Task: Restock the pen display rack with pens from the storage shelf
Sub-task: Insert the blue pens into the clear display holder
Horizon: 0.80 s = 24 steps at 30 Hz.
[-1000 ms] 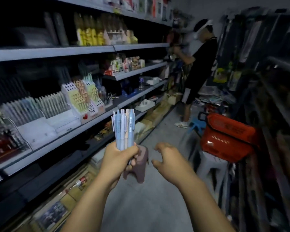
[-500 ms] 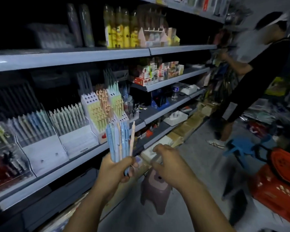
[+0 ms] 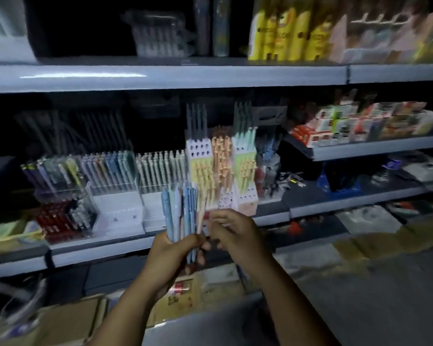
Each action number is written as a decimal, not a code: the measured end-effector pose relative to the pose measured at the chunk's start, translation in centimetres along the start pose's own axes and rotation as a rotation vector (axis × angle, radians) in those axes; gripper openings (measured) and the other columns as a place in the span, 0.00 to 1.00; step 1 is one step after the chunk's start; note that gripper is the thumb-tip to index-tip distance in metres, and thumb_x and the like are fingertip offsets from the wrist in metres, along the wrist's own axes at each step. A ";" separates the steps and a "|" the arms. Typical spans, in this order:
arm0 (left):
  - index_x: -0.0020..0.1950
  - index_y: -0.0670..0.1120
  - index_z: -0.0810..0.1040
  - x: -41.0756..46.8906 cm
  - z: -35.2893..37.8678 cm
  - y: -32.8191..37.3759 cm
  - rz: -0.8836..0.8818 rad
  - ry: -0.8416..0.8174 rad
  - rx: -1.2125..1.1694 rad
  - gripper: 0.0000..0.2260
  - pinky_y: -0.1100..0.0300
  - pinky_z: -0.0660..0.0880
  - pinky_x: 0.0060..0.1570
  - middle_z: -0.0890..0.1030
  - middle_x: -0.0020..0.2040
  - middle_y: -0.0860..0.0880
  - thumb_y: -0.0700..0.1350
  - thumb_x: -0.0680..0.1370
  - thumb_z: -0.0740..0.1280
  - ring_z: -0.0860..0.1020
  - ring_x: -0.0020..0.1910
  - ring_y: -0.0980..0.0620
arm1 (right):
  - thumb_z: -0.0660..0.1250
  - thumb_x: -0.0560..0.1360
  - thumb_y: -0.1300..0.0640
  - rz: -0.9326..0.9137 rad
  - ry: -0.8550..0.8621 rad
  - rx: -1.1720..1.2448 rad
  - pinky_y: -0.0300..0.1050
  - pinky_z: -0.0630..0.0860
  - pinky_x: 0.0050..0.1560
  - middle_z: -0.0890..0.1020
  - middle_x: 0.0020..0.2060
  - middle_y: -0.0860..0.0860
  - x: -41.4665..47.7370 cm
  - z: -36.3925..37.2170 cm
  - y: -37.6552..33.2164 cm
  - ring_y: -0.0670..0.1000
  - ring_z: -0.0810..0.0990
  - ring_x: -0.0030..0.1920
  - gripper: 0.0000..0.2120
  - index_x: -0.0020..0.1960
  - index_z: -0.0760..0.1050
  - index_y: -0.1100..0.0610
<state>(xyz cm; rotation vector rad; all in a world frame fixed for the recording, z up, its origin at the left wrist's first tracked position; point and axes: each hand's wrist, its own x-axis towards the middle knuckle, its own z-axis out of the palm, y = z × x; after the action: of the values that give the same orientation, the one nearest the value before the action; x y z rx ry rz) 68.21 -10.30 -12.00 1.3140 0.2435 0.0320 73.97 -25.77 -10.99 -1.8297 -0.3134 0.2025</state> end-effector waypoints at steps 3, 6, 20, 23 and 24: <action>0.47 0.34 0.81 0.8 -2.1 0.0 -0.001 0.092 0.019 0.02 0.61 0.67 0.22 0.82 0.39 0.32 0.33 0.77 0.70 0.77 0.26 0.44 | 0.72 0.78 0.54 -0.003 -0.120 0.133 0.44 0.79 0.38 0.86 0.45 0.47 3.1 2.1 -1.1 0.46 0.84 0.40 0.04 0.52 0.84 0.52; 0.50 0.35 0.82 1.4 -4.8 0.0 0.021 0.153 0.027 0.07 0.60 0.70 0.23 0.83 0.42 0.31 0.36 0.74 0.73 0.80 0.30 0.40 | 0.73 0.77 0.57 -0.020 -0.198 0.189 0.47 0.76 0.35 0.85 0.39 0.52 5.3 5.1 -1.2 0.47 0.81 0.33 0.06 0.49 0.83 0.60; 0.48 0.30 0.79 10.3 -23.9 3.1 0.113 0.194 0.194 0.04 0.57 0.75 0.23 0.84 0.40 0.33 0.33 0.79 0.69 0.79 0.27 0.40 | 0.71 0.79 0.62 0.003 -0.014 0.436 0.57 0.85 0.42 0.85 0.37 0.61 16.9 20.8 -2.6 0.63 0.86 0.38 0.07 0.47 0.80 0.67; 0.47 0.32 0.79 12.0 -28.1 3.3 0.097 0.207 0.175 0.04 0.57 0.74 0.24 0.82 0.36 0.36 0.33 0.80 0.69 0.77 0.27 0.41 | 0.69 0.80 0.62 -0.023 0.035 0.472 0.56 0.85 0.44 0.85 0.38 0.61 19.2 22.8 -2.8 0.63 0.86 0.40 0.07 0.49 0.80 0.67; 0.47 0.33 0.79 12.3 -29.4 3.3 0.081 0.204 0.172 0.03 0.57 0.73 0.25 0.81 0.35 0.36 0.33 0.80 0.69 0.76 0.28 0.42 | 0.68 0.81 0.62 -0.027 0.040 0.476 0.55 0.85 0.44 0.85 0.39 0.61 19.8 23.3 -2.8 0.63 0.86 0.40 0.07 0.50 0.80 0.66</action>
<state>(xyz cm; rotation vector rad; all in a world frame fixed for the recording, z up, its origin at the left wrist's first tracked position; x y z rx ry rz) 74.87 20.52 -17.59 1.4931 0.3732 0.2188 85.49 2.49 -14.32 -1.3569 -0.2374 0.2013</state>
